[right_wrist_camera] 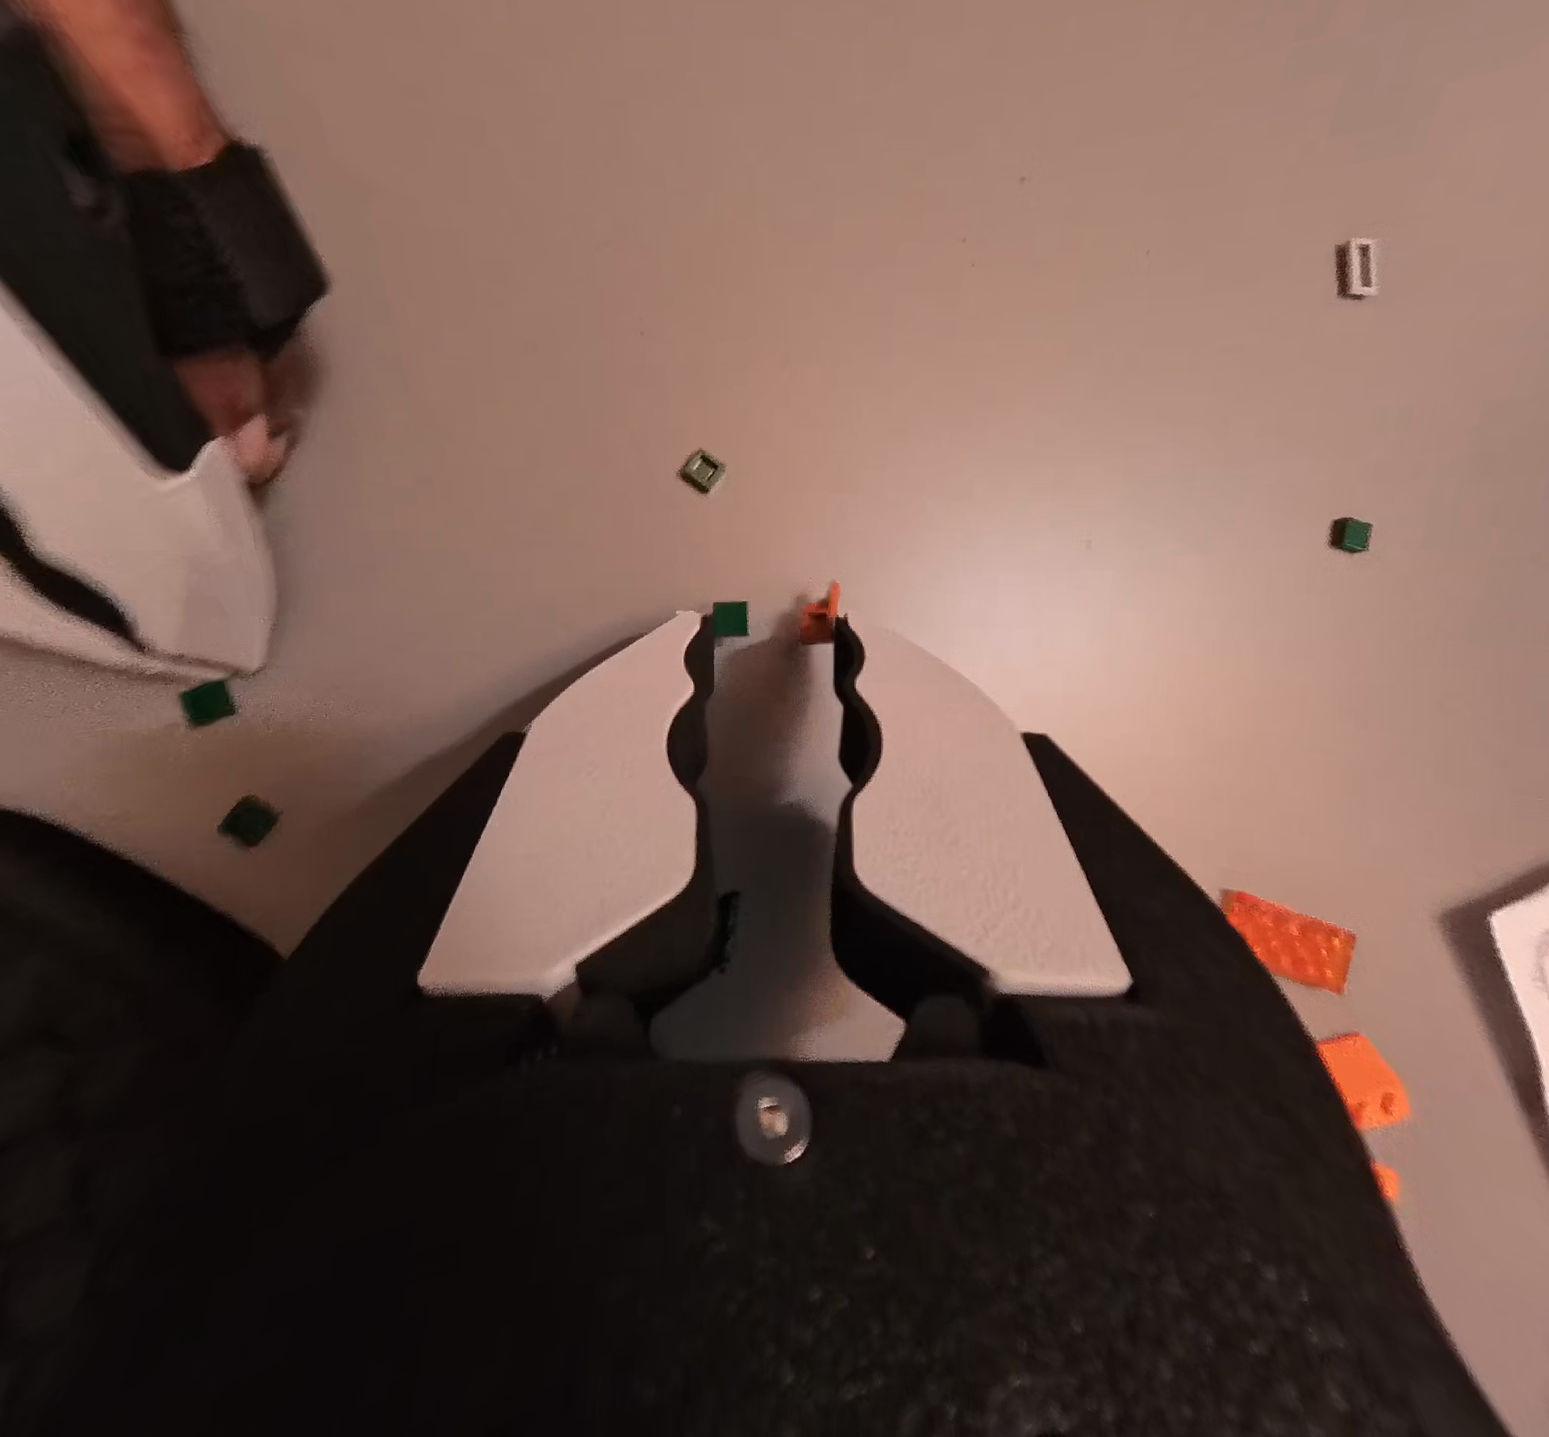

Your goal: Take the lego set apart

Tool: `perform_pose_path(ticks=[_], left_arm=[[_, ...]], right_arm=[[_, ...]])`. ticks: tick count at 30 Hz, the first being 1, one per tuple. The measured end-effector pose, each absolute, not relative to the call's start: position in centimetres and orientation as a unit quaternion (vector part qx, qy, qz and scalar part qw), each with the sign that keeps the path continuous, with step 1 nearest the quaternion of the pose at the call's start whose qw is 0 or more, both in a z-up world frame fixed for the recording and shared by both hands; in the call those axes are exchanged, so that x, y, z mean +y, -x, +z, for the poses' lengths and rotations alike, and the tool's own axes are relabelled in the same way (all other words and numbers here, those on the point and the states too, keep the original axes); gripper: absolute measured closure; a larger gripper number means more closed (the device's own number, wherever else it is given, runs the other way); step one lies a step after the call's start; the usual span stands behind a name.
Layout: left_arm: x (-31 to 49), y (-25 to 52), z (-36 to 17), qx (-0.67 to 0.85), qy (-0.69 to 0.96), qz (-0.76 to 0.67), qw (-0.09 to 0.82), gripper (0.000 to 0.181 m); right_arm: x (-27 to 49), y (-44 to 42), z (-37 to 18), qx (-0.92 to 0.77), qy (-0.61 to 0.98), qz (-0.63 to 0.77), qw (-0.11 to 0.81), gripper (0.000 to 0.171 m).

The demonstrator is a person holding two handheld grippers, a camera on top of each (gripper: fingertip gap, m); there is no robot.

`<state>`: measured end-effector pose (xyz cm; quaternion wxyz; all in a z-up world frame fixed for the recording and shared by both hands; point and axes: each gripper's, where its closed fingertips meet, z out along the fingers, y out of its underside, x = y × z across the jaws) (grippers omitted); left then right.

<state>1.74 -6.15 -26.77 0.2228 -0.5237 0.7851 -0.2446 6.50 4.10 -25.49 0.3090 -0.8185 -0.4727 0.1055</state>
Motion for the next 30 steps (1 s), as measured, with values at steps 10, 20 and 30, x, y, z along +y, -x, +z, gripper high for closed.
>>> perform_pose_path(ticks=[10, 20, 30], left_arm=[[-4.8, -1.2, -25.7, 0.763, 0.537, -0.276, 0.229, 0.170], [-6.9, -1.5, -26.2, 0.776, 0.527, -0.282, 0.202, 0.163], [-6.5, -2.9, -26.7, 0.794, 0.515, -0.241, 0.216, 0.173]], right_arm=[[-6.7, -4.5, -25.1, -0.604, 0.747, 0.193, 0.201, 0.151], [-7.2, -3.9, -26.8, -0.637, 0.737, 0.163, 0.158, 0.164], [1.9, -6.6, -25.6, -0.547, 0.780, 0.147, 0.267, 0.164]])
